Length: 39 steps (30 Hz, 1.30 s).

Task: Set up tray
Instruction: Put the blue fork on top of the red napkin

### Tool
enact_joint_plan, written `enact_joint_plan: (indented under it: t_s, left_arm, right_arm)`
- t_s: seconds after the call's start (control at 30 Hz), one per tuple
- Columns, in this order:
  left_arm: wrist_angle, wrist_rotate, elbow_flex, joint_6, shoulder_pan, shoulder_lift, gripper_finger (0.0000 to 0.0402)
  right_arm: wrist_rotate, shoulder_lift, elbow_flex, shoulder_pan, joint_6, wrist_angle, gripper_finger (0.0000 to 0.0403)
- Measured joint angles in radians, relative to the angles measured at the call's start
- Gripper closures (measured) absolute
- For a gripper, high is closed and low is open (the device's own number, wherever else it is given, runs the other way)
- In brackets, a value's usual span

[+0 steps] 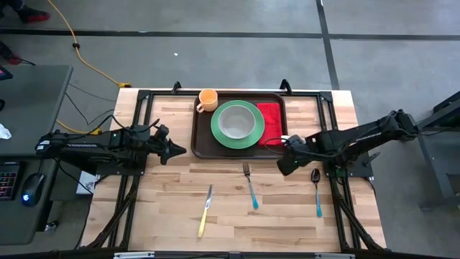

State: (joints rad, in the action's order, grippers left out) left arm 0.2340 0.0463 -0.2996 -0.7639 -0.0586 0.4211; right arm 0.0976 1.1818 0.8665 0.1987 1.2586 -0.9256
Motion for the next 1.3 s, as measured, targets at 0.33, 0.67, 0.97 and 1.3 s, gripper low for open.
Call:
enact_joint_plan:
  t_s: [0.33,0.67,0.97,1.3]
  left_arm:
    - [0.022,0.0,0.0,0.017,0.0,0.0,0.0325]
    - [0.084,0.0,0.0,0.026,0.0,0.0,0.0325]
    - [0.084,0.008,0.0,0.062,0.0,0.0,0.0325]
    - [0.087,0.019,0.0,0.1,0.0,0.0,0.0325]
  right_arm:
    - [0.0,0.011,0.0,0.027,-0.014,0.413,0.0359]
    - [-0.049,0.09,0.0,0.027,-0.009,0.583,0.0391]
    - [-0.125,0.161,0.0,0.027,0.023,0.673,0.0395]
    - [-0.186,0.232,0.002,0.037,0.083,0.678,0.0402]
